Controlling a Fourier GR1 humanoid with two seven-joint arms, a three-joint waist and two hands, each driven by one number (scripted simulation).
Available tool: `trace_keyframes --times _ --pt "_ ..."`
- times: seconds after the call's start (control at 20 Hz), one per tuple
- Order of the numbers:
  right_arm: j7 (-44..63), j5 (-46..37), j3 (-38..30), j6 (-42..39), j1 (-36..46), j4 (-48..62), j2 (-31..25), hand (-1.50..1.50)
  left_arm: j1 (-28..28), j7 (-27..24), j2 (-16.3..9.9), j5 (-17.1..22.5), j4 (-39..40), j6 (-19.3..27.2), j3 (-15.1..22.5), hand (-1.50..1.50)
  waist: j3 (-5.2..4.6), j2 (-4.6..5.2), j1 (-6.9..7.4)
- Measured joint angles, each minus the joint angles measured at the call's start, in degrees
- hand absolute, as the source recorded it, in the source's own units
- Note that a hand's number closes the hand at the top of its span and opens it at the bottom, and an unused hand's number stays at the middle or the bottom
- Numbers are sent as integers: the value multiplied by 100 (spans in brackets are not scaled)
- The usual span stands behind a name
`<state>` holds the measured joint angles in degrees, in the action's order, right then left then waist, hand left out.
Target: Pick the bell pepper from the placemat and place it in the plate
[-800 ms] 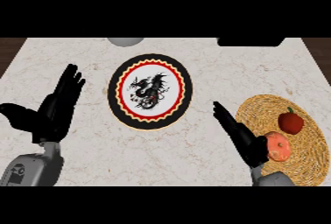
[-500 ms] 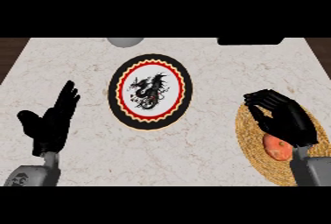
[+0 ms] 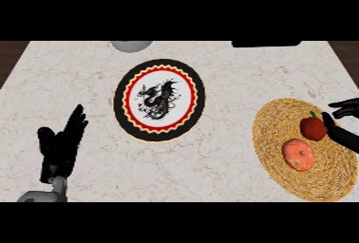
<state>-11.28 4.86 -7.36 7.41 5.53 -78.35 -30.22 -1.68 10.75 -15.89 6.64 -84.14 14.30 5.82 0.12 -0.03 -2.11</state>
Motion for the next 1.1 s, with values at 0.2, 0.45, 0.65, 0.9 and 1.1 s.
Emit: trace_keyframes --times 0.2,0.45,0.65,0.9,1.1 --pt "-1275 565 -340 -783 -271 542 137 -150 19 91 72 -83 -43 23 109 0 7 7 108" --pt "-1835 -183 -126 -1098 -387 1110 -440 -150 48 76 129 -172 -2 -15 197 0 -3 17 213" --pt "-1426 -907 71 -938 -257 1143 -1016 -150 -25 128 166 -232 5 8 217 0 -12 15 239" --pt "-537 -1444 356 -1320 127 980 -1629 -150 -23 104 201 -303 14 7 217 0 -18 8 255" --pt "91 -1708 714 -1938 397 1014 -1863 -150 -34 81 220 -313 75 -33 184 0 -19 12 276"
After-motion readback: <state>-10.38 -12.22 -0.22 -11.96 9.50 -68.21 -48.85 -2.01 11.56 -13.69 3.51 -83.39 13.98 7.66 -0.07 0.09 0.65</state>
